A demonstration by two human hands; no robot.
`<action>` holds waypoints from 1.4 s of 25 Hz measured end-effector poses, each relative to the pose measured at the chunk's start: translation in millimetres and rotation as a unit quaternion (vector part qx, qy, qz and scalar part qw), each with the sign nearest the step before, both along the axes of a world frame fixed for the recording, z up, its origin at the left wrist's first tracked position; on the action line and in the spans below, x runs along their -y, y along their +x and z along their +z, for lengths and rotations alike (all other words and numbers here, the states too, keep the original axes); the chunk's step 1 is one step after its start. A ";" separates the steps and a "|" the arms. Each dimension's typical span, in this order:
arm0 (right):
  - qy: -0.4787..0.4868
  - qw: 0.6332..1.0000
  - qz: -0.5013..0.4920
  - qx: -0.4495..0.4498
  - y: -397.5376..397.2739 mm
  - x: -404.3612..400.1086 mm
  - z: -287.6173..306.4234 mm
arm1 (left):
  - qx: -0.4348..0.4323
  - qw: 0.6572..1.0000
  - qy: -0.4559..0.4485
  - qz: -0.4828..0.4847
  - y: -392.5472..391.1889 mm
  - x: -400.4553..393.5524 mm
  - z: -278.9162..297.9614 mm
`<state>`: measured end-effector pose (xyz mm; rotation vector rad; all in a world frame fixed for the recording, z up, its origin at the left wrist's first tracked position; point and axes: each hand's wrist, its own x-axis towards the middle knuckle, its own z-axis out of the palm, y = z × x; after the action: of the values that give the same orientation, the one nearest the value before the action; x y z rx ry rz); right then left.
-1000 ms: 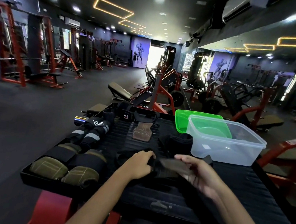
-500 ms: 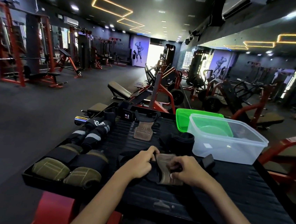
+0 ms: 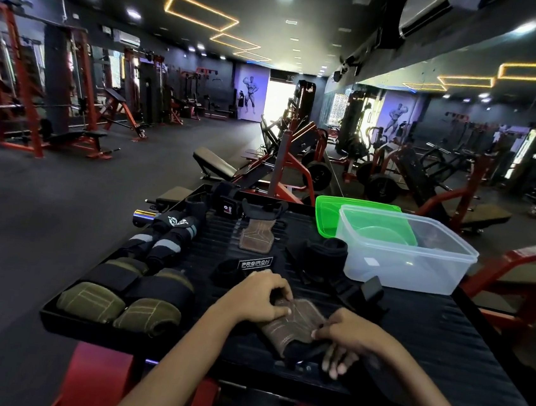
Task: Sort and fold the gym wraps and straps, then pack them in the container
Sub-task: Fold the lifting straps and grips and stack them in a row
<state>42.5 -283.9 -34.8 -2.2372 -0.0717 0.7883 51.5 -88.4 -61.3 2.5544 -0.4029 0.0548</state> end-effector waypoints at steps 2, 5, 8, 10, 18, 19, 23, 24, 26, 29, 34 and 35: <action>-0.087 0.995 0.056 -0.002 -3.5 1.8 7.9 | 0.068 0.998 0.010 0.009 -1.3 0.1 4.3; -0.208 0.949 0.012 0.235 15.6 3.6 21.7 | 0.183 0.982 -0.016 0.053 -17.9 2.6 12.3; -0.040 0.932 -0.004 0.359 50.1 -21.0 24.4 | 0.131 0.991 0.019 -0.009 -41.7 3.5 2.8; 0.132 0.969 0.045 0.204 67.6 -49.5 19.3 | 0.096 0.995 0.003 -0.024 -49.0 -0.9 -8.4; 0.106 0.985 0.137 0.010 95.8 -120.6 -2.4 | 0.100 0.991 0.088 0.008 -60.0 -0.9 -9.0; 0.055 0.985 0.152 0.053 96.6 -125.1 -2.4 | 0.107 0.989 0.098 0.010 -60.6 1.1 -7.3; -0.014 0.982 0.164 0.096 97.8 -130.1 -4.7 | 0.095 0.989 0.111 -0.012 -60.2 6.1 -0.4; 0.025 0.987 0.138 0.074 98.0 -126.2 -3.9 | 0.072 0.992 0.103 -0.031 -58.0 2.5 -0.7; 0.154 0.986 0.064 -0.009 98.4 -112.4 0.9 | 0.023 0.994 0.077 -0.068 -50.9 -11.6 -3.8; 0.347 0.929 -0.047 -0.117 106.1 -82.5 5.0 | -0.009 0.996 0.035 -0.084 -45.1 -28.4 -11.2; 0.451 0.876 -0.137 -0.099 108.0 -60.8 21.8 | -0.010 0.996 0.021 -0.083 -47.5 -26.0 -16.3; 0.470 0.866 -0.151 -0.081 106.6 -61.2 27.1 | -0.014 0.997 0.017 -0.079 -47.7 -26.0 -15.8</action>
<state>149.1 -222.7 -7.7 -1.2075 -0.0151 0.5784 3.8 -62.4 -77.1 2.5443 -0.5995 -0.0460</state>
